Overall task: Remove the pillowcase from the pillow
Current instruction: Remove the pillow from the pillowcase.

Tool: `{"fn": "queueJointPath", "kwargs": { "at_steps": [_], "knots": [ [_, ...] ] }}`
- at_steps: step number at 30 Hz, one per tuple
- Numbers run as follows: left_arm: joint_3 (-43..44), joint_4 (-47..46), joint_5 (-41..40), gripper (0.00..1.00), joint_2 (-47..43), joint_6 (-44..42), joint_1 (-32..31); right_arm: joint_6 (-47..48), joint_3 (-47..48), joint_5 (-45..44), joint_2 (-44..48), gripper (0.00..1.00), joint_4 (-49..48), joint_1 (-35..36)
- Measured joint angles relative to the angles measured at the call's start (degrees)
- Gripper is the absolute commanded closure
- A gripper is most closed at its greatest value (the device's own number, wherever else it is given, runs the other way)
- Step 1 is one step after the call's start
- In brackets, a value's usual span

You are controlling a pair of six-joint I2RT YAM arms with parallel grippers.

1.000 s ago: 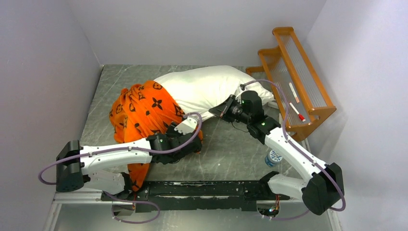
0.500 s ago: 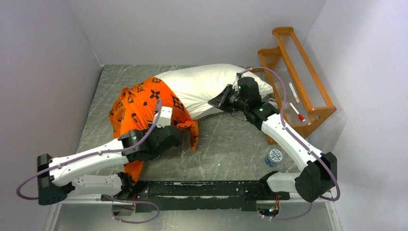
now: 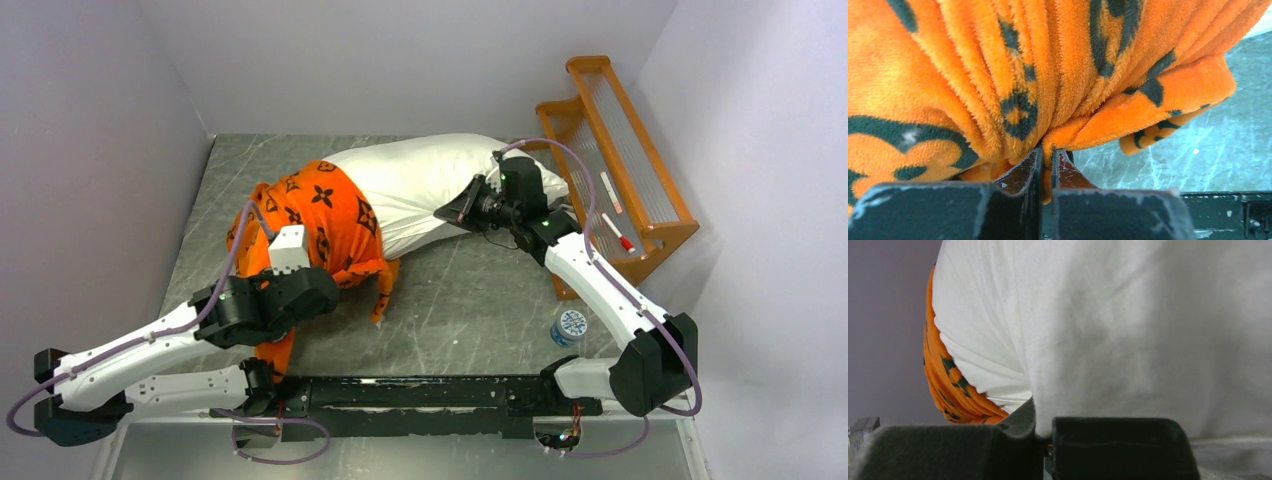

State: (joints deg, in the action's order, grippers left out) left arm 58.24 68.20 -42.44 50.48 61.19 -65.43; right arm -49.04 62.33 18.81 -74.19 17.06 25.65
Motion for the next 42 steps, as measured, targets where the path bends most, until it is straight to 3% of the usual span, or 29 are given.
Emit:
{"fn": "queueJointPath", "kwargs": {
  "at_steps": [1,6,9,12,15,20,25,27,30,31,35,42],
  "knots": [
    [0.11,0.22,0.44,0.95,-0.79,-0.13,0.00,0.00,-0.04,0.31,0.00,1.00,-0.15,-0.07],
    [0.44,-3.69,4.96,0.53,-2.60,-7.80,0.15,-0.22,-0.98,1.36,0.02,1.00,-1.29,-0.66],
    [1.84,-7.96,8.79,0.34,-2.03,-14.12,0.15,-0.28,-2.49,1.38,0.02,1.00,-1.29,-1.44],
    [3.91,-13.20,11.63,0.23,0.37,-19.23,0.17,-0.68,-3.89,1.51,0.26,1.00,-1.29,-1.57],
    [6.08,-17.90,12.98,0.19,4.39,-23.15,0.24,-1.05,-4.83,1.57,0.98,1.00,-1.33,-1.60],
    [9.03,-22.12,11.15,0.20,13.22,-25.66,0.42,-1.16,-4.96,1.57,1.18,1.00,-1.31,-1.60],
    [13.07,-20.46,2.99,0.24,22.84,-23.26,1.84,-1.27,-5.33,1.57,1.55,1.00,-1.33,-1.60],
    [14.67,-18.51,-0.07,0.39,26.23,-21.29,2.95,-1.27,-5.35,1.60,1.73,1.00,-1.33,-1.60],
    [15.32,-16.33,-3.08,0.83,29.97,-18.67,5.27,-1.22,-5.35,1.70,1.86,1.00,-1.33,-1.55],
    [15.32,-14.95,-3.87,0.93,30.49,-18.03,5.77,-1.16,-5.35,1.68,1.86,1.00,-1.29,-1.53],
    [13.31,-13.75,-3.96,0.95,27.30,-15.19,6.32,-0.61,-5.27,1.33,1.84,1.00,-0.87,-1.42],
    [6.54,-8.96,-0.70,0.95,11.82,-7.04,7.21,0.61,-3.06,1.22,0.24,1.00,0.61,-1.18]
  ]
}}
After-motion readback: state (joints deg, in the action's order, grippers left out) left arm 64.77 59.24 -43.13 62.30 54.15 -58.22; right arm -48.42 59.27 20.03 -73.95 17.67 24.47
